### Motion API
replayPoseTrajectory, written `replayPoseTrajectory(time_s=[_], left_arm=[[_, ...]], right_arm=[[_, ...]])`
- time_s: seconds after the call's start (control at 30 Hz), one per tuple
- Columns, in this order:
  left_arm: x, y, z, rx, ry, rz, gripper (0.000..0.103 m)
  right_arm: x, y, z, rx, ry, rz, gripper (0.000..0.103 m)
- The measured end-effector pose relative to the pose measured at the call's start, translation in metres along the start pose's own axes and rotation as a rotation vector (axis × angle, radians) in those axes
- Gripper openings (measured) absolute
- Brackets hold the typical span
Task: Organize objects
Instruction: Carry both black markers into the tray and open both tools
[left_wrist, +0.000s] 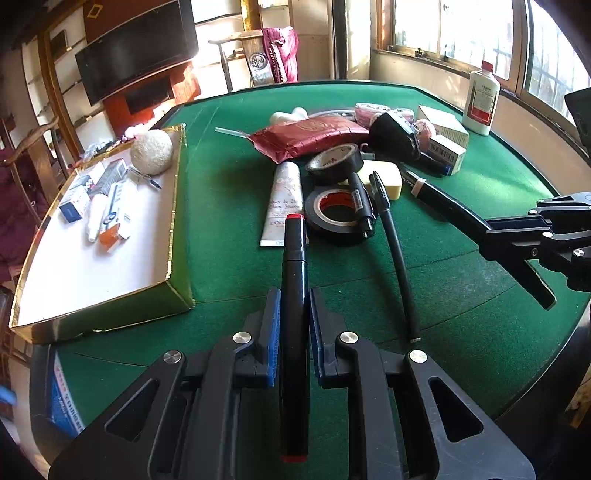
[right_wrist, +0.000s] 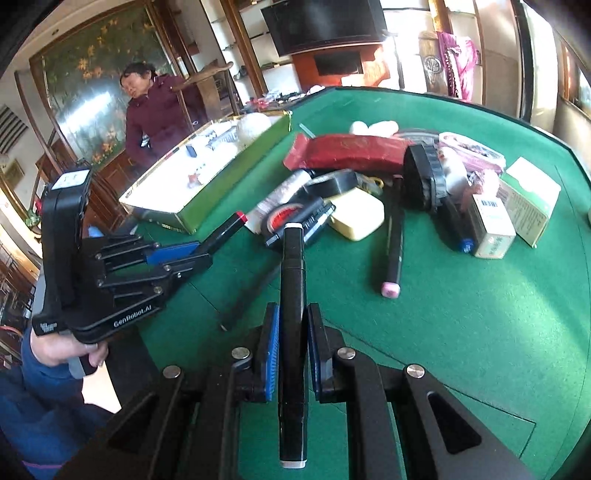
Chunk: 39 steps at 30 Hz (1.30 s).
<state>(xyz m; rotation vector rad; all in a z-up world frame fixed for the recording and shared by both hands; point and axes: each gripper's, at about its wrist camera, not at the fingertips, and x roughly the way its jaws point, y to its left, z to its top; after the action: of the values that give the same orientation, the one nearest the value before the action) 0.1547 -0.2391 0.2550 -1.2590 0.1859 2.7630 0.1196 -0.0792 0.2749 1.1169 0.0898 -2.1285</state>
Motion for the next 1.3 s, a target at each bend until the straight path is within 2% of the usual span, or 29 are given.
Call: replayPoseTrajectory(time_s=[0.5, 0.73, 0.83, 1.07, 1.3], left_arm=[[-0.034, 0.038, -0.001, -0.081, -0.090, 0.044, 0.014], [-0.059, 0.096, 0.009, -0.186, -0.141, 0.036, 0.014], [-0.065, 0.129, 0.014, -0.239, -0.147, 0.060, 0.014], [-0.055, 0.192, 0.022, -0.332, -0.103, 0.085, 0.014], [-0.023, 0.231, 0.036, -0.368, -0.030, 0.079, 0.014]], right_arm=[[0.017, 0.048, 0.034, -0.061, -0.018, 0.051, 0.013], [0.032, 0.073, 0.070, -0.069, -0.044, 0.096, 0.013], [0.041, 0.087, 0.089, -0.078, -0.055, 0.127, 0.013], [0.086, 0.110, 0.125, -0.034, -0.021, 0.212, 0.013], [0.137, 0.128, 0.153, 0.049, 0.024, 0.273, 0.013]])
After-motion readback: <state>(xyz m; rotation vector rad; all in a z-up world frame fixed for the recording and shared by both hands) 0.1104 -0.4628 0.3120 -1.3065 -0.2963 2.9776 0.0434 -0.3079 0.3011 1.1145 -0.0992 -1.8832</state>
